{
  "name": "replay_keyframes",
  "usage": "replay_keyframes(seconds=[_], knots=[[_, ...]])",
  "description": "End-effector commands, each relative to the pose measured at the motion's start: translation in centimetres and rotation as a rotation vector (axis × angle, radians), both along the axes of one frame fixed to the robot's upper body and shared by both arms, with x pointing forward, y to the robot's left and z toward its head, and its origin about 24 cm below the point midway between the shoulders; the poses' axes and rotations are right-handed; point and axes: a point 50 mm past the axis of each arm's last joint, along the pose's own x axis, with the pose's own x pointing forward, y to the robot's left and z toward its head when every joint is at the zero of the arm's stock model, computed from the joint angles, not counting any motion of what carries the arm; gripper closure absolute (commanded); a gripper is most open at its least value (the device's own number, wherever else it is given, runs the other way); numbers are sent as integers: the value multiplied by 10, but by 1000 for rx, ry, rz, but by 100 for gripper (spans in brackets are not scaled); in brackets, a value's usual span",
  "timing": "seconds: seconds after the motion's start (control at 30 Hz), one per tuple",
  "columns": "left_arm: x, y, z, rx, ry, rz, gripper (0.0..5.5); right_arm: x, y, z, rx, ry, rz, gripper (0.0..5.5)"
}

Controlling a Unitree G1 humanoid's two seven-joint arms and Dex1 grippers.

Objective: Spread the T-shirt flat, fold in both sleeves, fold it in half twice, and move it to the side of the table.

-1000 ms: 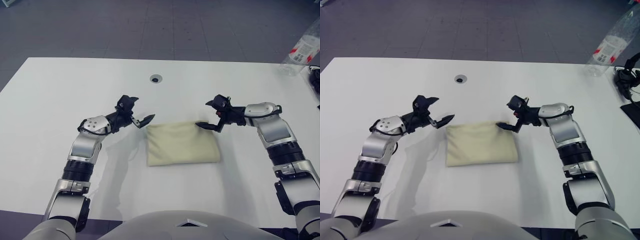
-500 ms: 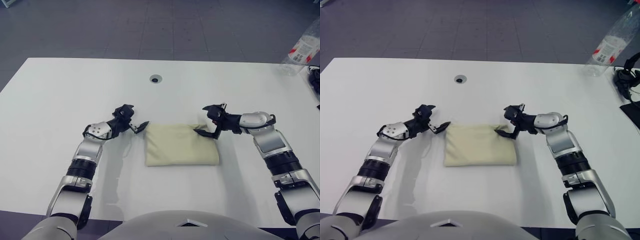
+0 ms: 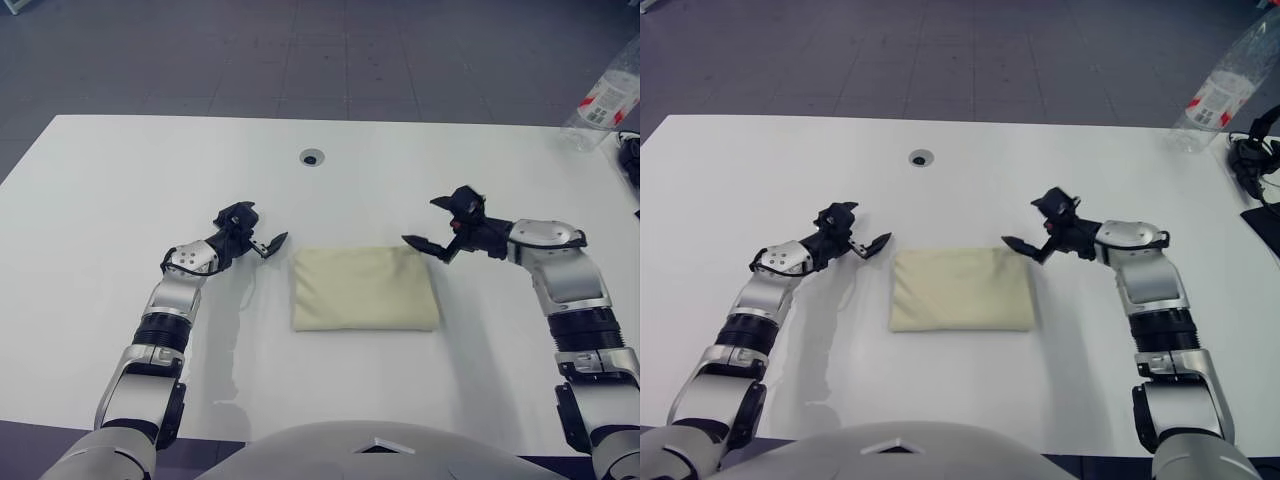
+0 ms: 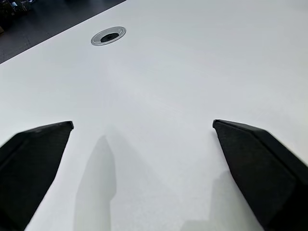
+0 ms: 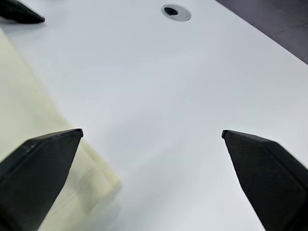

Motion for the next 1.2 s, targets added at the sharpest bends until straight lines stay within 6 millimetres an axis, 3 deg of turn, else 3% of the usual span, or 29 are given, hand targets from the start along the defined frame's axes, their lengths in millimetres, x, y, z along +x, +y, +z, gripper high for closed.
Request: replay_keyframes(seconds=[0.03,0.2,0.3,0.4,0.53,0.67,0.8,1.0,1.2], knots=[[8,3,11,-27,-38,30,10,4,-5,27,89,-71,-37,13],[11,10,21,-41,-82,63,10,0,6,24,165,-155,-29,13],[16,16,33,-47,-127,95,10,-17,31,14,218,-163,134,13],[18,22,56,-76,-219,128,10,-47,78,-6,310,-90,401,13],[13,22,80,-141,-320,153,10,-44,105,-26,418,-142,414,13],[11,15,88,-186,-350,133,10,-46,110,-50,440,-119,455,13],[7,12,88,-187,-355,119,10,-39,116,-77,365,-88,481,13],[7,4,85,-180,-341,85,10,-49,117,-111,244,48,584,13],[8,6,85,-184,-334,90,10,-50,111,-125,113,106,627,13]])
